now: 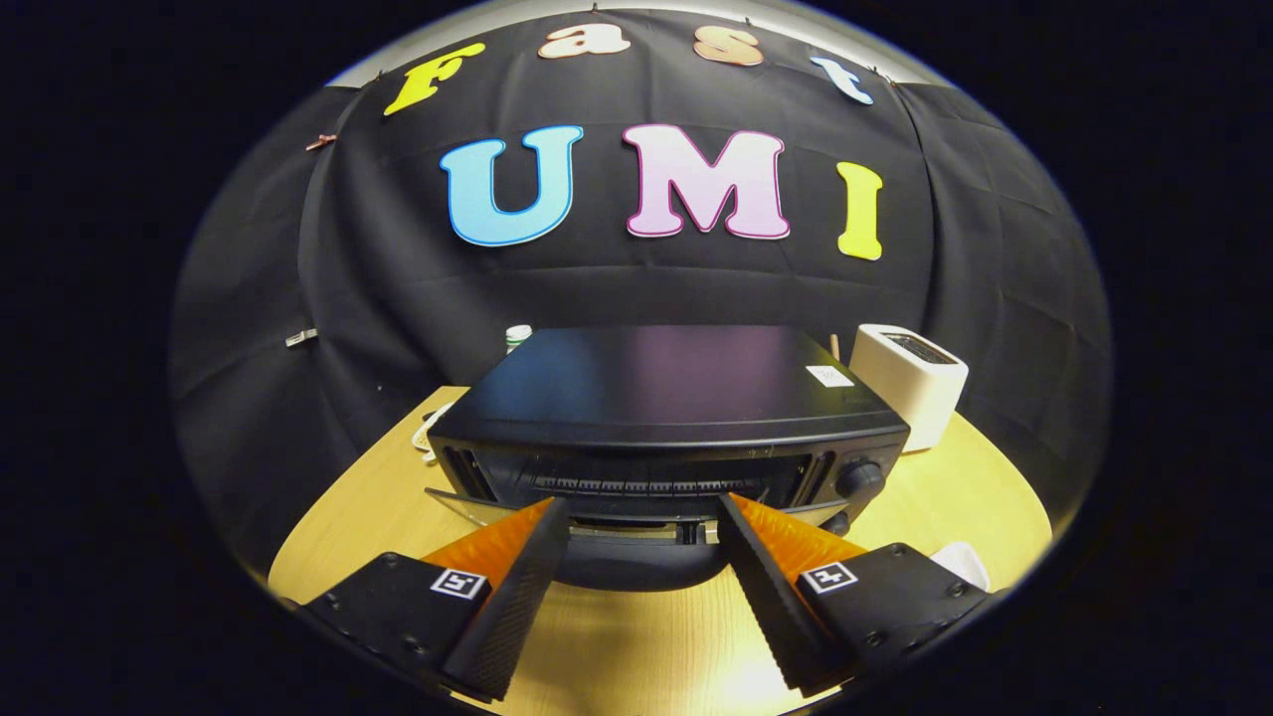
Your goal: Open the toaster oven, put the food inside, and close the toaster oven door.
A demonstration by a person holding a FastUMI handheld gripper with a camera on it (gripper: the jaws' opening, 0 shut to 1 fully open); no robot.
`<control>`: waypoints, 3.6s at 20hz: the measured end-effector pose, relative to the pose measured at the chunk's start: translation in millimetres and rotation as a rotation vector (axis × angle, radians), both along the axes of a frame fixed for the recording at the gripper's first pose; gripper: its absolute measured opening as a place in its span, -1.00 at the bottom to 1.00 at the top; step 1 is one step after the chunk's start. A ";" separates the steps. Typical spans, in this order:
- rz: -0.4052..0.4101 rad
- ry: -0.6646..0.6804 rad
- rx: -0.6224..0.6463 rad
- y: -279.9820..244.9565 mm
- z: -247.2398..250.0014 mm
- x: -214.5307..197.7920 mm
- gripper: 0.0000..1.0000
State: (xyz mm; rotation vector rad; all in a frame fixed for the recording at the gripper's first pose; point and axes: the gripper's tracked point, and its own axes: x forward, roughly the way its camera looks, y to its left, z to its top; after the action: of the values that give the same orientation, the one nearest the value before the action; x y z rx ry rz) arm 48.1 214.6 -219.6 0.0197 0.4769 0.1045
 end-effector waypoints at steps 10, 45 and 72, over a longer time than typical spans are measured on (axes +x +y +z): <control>0.075 0.054 -0.035 -1.8 -22.4 -42.0 0.95; -0.036 0.406 0.122 -265.9 -36.6 -77.2 0.98; 0.107 0.749 -0.047 -387.1 -148.0 -99.7 -0.02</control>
State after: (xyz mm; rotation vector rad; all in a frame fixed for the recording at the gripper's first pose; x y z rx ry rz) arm -51.6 -172.6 -367.6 -0.0136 1.2292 0.1913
